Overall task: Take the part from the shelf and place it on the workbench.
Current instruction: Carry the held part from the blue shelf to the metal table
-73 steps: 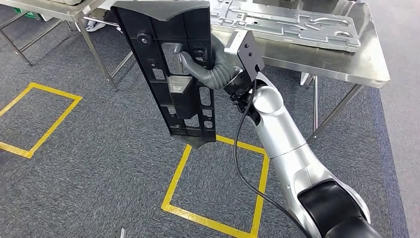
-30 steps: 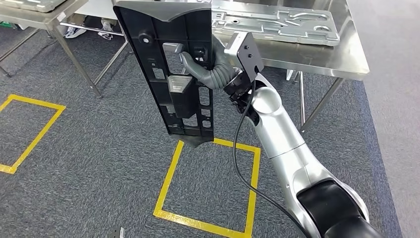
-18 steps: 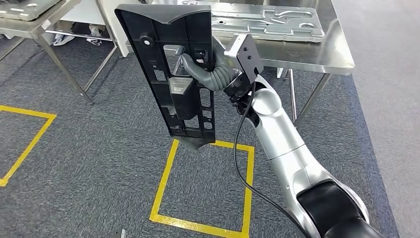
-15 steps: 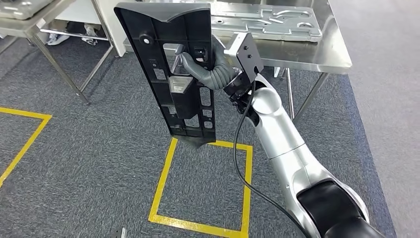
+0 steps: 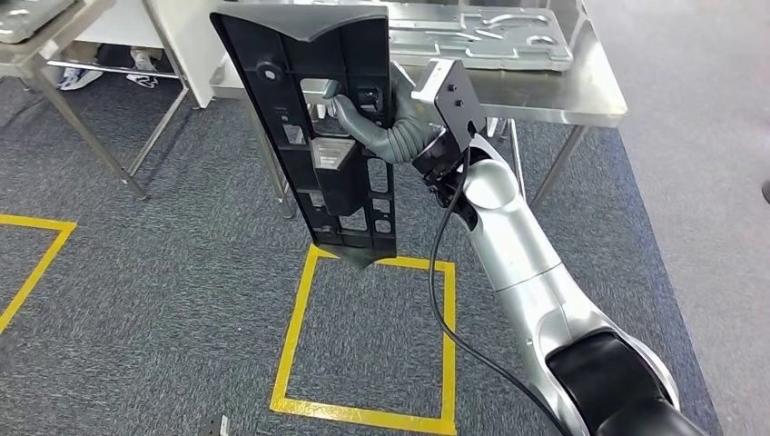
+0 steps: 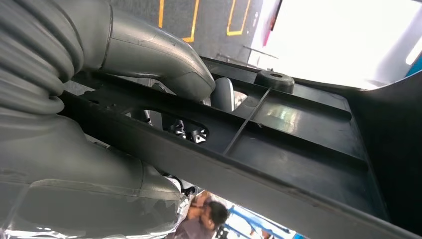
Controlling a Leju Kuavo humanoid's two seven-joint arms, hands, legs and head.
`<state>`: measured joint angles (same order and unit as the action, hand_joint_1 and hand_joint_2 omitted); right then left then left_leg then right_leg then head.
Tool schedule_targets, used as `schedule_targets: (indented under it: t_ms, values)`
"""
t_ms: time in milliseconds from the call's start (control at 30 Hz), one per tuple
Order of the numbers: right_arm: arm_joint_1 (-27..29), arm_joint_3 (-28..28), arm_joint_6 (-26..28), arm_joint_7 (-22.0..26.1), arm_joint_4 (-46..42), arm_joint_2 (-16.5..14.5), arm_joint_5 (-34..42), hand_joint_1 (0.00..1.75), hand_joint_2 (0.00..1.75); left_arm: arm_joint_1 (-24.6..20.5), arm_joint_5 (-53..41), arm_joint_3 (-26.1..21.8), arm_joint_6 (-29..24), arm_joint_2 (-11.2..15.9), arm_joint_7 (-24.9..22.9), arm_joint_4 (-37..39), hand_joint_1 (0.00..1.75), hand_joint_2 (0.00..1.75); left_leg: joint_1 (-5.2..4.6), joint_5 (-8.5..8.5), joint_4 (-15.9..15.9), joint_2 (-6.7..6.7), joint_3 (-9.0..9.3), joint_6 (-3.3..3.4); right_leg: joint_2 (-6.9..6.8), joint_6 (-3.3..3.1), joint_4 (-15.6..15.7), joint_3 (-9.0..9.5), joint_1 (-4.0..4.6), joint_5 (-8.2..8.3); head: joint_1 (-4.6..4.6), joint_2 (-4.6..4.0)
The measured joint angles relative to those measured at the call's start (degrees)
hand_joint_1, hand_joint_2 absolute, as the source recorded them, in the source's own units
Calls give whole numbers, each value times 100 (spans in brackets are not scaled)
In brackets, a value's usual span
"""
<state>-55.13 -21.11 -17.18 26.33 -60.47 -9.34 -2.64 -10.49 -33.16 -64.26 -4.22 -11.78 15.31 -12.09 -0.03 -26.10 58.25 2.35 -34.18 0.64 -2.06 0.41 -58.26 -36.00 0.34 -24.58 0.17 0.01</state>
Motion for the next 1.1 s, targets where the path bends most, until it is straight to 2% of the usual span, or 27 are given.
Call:
schedule_targets:
  t_ms: [67,133,167,233,267,300,333,400,433,467,500,633,733,933,1100]
  values:
    - [4,1,0,-2,-1,-1,-5,175,175,0,5,0,0,1,1,0,0,175,-7,-19,-11,62,11,-52,70,-37,36,10,-12,10,-3,0]
    - [0,1,1,-4,-5,-7,-9,175,175,-1,10,0,0,1,4,0,0,175,3,-154,143,4,-38,-111,132,-90,89,44,-55,37,-7,-1]
    - [-3,0,1,-5,-7,-15,-11,175,175,2,13,0,1,2,6,0,0,175,14,-304,393,-60,-145,-140,157,-111,111,62,-77,47,-9,-1]
    - [4,-4,-2,-7,-5,-32,-13,175,175,13,16,-1,2,2,9,0,0,175,43,-661,1165,-162,-501,-183,208,-131,115,70,-79,45,-15,-1]
    - [16,-6,-4,-7,-3,-38,-14,175,175,19,18,-1,2,4,9,0,0,175,56,-756,1490,-178,-668,-202,237,-132,113,72,-79,43,-14,-1]
    - [26,-9,-6,-8,0,-41,-14,175,175,22,19,-2,2,6,9,0,0,175,68,-741,1626,-184,-753,-217,264,-129,108,75,-80,40,-14,-1]
    - [31,-10,-7,-8,2,-43,-15,175,175,23,20,-2,2,8,9,0,0,175,82,-614,1533,-184,-731,-227,289,-121,100,79,-85,33,-14,0]
    - [27,-11,-7,-8,4,-46,-17,175,175,21,20,-2,2,13,10,0,0,175,113,-194,804,-192,-417,-234,332,-82,68,90,-98,4,-14,0]
    - [21,-11,-6,-8,4,-48,-17,175,175,20,20,-2,2,14,10,0,0,175,115,-53,434,-205,-246,-225,351,-54,41,84,-93,-13,-16,-1]
    - [18,-11,-5,-9,4,-50,-17,175,175,20,20,-2,2,15,11,0,0,175,116,23,182,-218,-130,-206,365,-25,23,73,-87,-23,-13,-1]
    - [18,-12,-3,-11,4,-51,-19,175,175,19,20,-2,2,15,12,0,0,175,115,35,65,-231,-82,-185,374,-18,7,58,-75,-30,-13,0]
    - [17,-16,70,-32,4,-51,-121,175,175,22,32,-2,3,12,22,0,0,175,98,49,36,-259,-84,-126,362,-40,23,57,-66,-21,-9,-1]
    - [13,-41,174,-87,9,-51,-273,175,175,21,54,-2,9,11,35,0,0,175,84,51,36,-268,-89,-84,352,-11,59,73,-74,-1,-9,0]
    - [13,-77,308,-98,21,-52,-325,175,175,22,77,-3,37,11,65,0,0,175,62,57,40,-268,-99,-50,350,89,85,74,-99,21,-11,-1]
    - [13,-78,384,-131,21,-54,-326,175,175,21,82,-2,86,11,94,0,0,175,60,61,40,-267,-97,-46,350,105,83,68,-100,26,-11,-1]
